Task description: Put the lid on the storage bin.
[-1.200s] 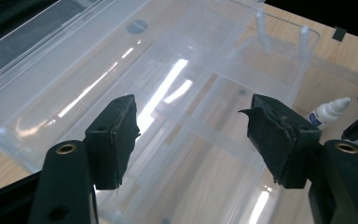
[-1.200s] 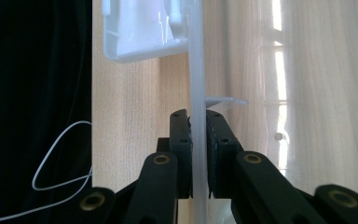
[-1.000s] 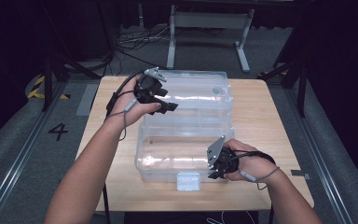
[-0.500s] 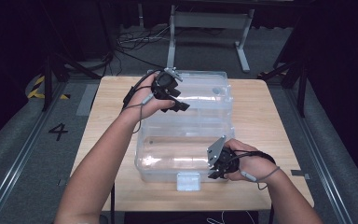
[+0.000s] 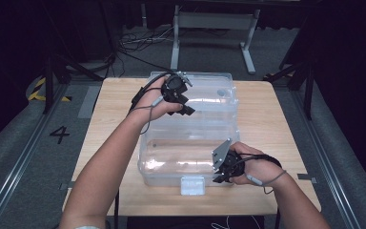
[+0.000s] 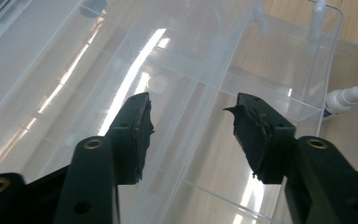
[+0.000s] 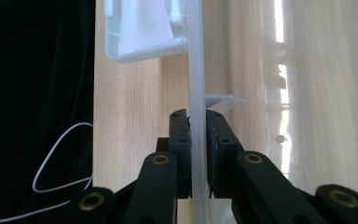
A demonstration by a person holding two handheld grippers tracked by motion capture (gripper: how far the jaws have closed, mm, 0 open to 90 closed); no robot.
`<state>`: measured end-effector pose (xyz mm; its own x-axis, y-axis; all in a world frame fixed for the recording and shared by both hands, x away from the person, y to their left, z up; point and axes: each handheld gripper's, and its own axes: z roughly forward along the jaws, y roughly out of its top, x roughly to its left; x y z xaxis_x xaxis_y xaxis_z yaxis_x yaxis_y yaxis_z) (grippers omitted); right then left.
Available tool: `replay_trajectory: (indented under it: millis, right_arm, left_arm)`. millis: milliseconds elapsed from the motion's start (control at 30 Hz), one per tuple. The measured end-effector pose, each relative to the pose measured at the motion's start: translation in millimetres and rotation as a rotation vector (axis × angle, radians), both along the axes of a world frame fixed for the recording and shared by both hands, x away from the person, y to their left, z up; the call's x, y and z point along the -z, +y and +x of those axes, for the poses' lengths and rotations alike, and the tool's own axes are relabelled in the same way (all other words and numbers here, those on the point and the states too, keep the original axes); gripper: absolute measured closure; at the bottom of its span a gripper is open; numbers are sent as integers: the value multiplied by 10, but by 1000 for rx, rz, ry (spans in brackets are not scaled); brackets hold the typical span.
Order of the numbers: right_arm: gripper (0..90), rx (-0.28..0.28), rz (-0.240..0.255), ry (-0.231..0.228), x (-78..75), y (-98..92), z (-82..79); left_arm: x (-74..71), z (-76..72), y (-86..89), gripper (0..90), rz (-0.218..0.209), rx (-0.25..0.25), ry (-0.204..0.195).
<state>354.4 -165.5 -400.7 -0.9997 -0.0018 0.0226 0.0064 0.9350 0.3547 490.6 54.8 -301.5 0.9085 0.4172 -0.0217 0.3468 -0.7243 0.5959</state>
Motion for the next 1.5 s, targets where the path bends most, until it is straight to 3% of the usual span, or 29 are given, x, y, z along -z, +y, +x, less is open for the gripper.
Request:
replay_trajectory:
  millis: [100, 167, 267, 333, 533, 767, 1500]
  right_arm:
    - [829, 4, -1, 3, 1, -1, -1]
    - [829, 4, 0, 3, 1, -1, -1]
    - [829, 2, 1, 4, 3, -2, 2]
    - [829, 0, 1, 4, 3, -3, 2]
    - [828, -9, 5, 1, 9, -5, 11]
    - [827, -6, 5, 8, 8, -7, 10]
    - [827, -7, 8, 6, 14, -9, 9]
  left_arm:
    - [-18, 0, -11, 567, 18, 29, 4]
    - [-33, -12, -24, 673, 21, 59, 26]
    - [-43, -39, -40, 752, 61, 62, -22]
    - [-46, -34, -32, 809, 54, 55, -10]
    - [-48, -21, -17, 826, 40, 56, 19]
    - [-73, -37, -34, 831, 67, 70, 11]
    - [-176, -251, -50, 847, 82, 126, 21]
